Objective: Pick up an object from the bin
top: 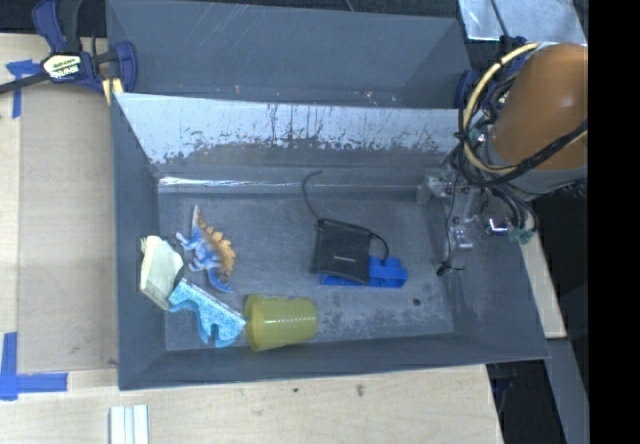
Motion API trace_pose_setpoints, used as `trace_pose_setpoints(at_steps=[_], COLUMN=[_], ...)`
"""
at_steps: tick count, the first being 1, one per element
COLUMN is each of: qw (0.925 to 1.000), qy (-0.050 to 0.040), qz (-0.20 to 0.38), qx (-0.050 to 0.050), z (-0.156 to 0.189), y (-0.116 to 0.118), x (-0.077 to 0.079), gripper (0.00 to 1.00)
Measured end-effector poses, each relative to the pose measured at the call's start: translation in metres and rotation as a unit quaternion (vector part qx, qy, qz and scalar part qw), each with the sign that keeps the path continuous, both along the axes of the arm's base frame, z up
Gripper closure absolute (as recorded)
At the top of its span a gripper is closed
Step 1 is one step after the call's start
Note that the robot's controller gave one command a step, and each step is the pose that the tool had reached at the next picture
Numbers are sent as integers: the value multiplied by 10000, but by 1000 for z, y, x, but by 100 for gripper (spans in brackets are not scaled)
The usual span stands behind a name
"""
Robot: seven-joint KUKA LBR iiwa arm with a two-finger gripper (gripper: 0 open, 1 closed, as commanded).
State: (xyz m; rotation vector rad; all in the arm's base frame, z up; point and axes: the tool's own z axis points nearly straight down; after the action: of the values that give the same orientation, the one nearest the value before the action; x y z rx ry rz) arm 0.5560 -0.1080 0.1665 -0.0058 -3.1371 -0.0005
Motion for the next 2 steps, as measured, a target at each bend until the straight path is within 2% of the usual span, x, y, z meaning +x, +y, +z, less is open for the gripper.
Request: trace_pose_setpoints(at_steps=[1, 2], qw=[10000, 9999], qy=[-33, -27], qz=[13, 123], qx=[-5, -14], z=[4, -7], y=[0, 43], x=[1, 4], gripper=[0, 0])
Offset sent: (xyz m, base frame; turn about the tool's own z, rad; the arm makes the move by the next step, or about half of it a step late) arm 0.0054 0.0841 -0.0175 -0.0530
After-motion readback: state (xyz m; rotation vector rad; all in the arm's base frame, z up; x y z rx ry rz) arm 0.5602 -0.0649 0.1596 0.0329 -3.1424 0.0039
